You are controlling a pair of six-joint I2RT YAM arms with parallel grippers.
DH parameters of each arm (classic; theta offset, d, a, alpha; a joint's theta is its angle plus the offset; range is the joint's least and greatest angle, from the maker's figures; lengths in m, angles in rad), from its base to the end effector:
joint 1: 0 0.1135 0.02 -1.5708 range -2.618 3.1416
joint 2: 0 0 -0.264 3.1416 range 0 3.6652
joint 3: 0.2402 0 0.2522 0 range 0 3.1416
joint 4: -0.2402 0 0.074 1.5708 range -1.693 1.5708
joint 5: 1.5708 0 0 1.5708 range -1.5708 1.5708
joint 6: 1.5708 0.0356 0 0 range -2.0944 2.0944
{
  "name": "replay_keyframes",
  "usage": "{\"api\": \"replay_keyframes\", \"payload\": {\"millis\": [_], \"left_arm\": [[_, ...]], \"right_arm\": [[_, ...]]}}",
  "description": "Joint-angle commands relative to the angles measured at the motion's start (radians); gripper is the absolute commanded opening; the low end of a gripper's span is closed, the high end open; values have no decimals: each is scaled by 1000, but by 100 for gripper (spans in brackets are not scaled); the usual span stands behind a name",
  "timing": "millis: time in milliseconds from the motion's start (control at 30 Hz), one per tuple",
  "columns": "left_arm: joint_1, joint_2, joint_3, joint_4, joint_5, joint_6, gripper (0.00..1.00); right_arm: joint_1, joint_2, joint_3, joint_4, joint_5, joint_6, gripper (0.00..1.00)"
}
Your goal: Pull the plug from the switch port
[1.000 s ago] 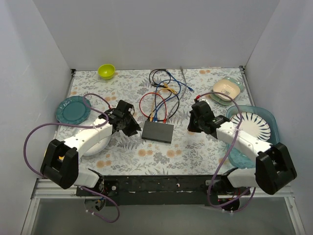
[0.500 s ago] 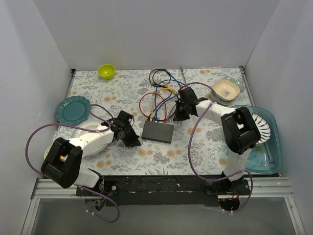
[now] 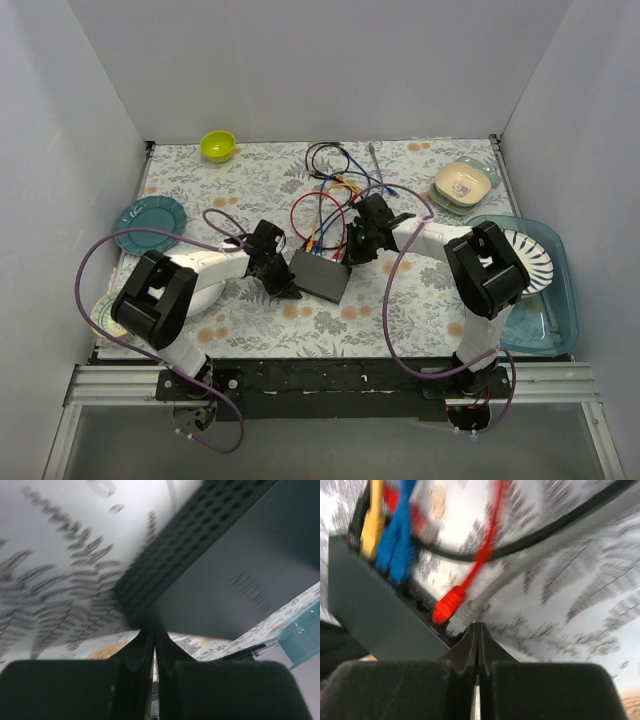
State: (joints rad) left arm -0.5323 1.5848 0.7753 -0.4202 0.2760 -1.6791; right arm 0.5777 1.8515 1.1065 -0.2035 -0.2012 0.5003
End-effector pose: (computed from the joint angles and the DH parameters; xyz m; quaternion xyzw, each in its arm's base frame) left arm 0.2297 -0.1466 0.1395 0.5099 -0.8327 0.2111 0.0458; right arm 0.3122 0.2120 0.1567 -0.0674 0.9453 0.2384 0.2123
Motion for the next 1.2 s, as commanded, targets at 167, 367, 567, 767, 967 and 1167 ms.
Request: {"api": "replay_keyframes", "payload": {"millis": [167, 367, 567, 767, 967, 1167], "left_arm": [[-3, 185, 194, -32, -34, 87, 0], [12, 277, 344, -69, -40, 117, 0], [121, 307, 436, -126, -75, 107, 2], [143, 112, 366, -140, -155, 82, 20], [-36, -80, 199, -65, -167, 6, 21], [-189, -88, 136, 17, -144, 5, 17]], "right_arm": [[158, -118, -120, 6, -56, 0, 1], [226, -92, -53, -11, -56, -23, 1], [234, -98, 116, -181, 90, -78, 1], [150, -213, 231, -231, 287, -112, 1], [-24, -54, 412, -263, 218, -108, 1], [-127, 162, 555, -295, 180, -79, 1]]}}
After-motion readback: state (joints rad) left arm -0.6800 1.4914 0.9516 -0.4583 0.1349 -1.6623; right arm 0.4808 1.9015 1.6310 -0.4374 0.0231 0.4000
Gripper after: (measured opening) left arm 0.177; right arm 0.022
